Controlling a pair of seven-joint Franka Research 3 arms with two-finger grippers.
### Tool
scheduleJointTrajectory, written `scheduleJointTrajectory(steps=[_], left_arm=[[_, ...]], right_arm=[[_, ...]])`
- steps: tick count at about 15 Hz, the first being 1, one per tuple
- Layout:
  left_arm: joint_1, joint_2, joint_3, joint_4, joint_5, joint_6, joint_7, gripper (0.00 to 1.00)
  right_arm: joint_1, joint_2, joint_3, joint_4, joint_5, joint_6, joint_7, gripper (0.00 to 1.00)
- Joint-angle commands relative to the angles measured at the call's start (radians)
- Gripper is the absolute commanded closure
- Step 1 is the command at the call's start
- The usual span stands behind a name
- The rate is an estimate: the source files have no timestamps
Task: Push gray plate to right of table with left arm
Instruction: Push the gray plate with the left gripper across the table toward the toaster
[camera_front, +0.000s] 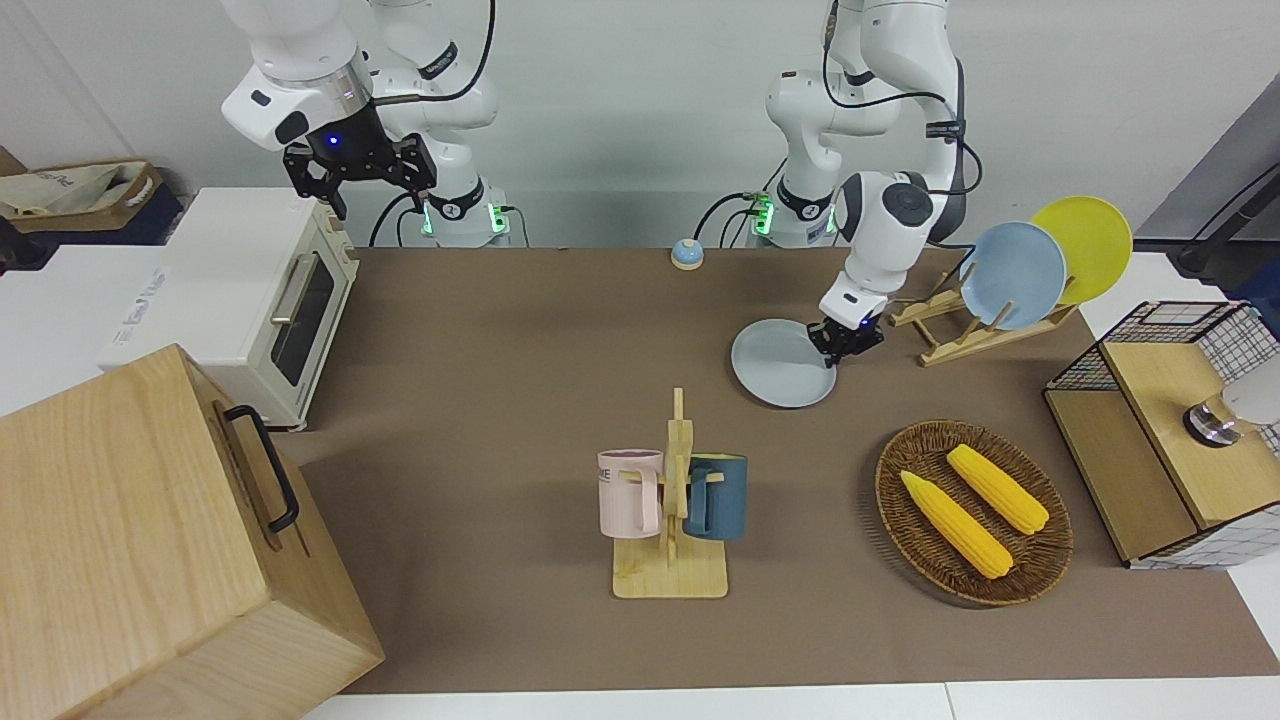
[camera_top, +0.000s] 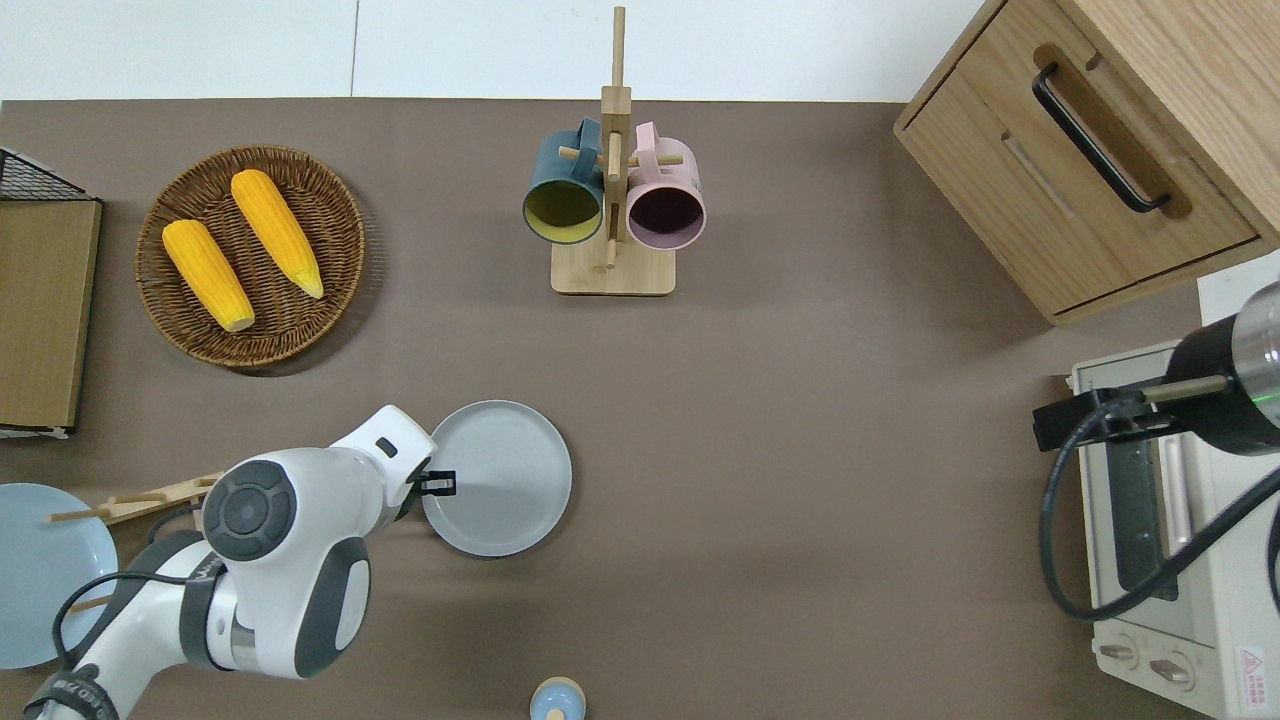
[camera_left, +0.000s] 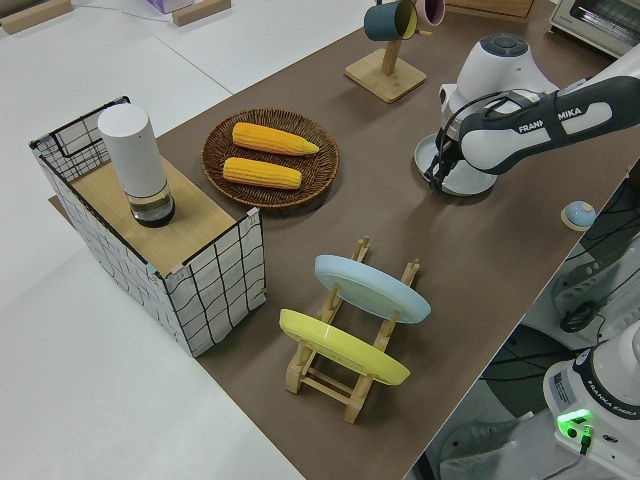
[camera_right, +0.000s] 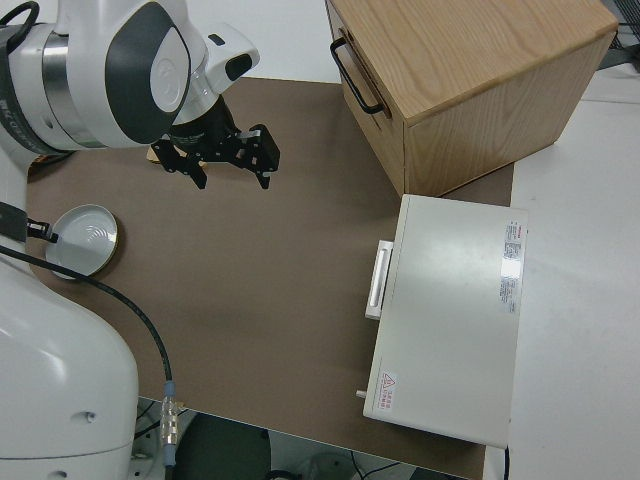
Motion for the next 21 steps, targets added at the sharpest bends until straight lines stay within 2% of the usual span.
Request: scheduleJointTrajectory(steps=[1,6,14,19,21], left_arm=[[-0.117,0.068,0.0,0.012,-0.026,0.039,-0.144,1.0],[-0.22,0.112,-0.006,0.045,-0.026,0.073,-0.306,1.0],[-0.234,0.197,-0.147,0.149,-0.024,0.08,-0.538,1.0],[-0.249,0.24,-0.195,0.221,-0.021,0.079,-0.638,1.0],[-0.281,0.266,-0.196,0.255,-0.012,0.077,-0.69,1.0]], right_arm=[[-0.02,-0.002,0.016,0.009,0.004,-0.016,0.012,0.017],[-0.019,-0.002,0.016,0.009,0.004,-0.016,0.013,0.017],[-0.02,-0.002,0.016,0.009,0.004,-0.016,0.012,0.017],[-0.019,-0.002,0.016,0.009,0.004,-0.016,0.012,0.017],[-0.019,-0.002,0.016,0.009,0.004,-0.016,0.013,0.017]])
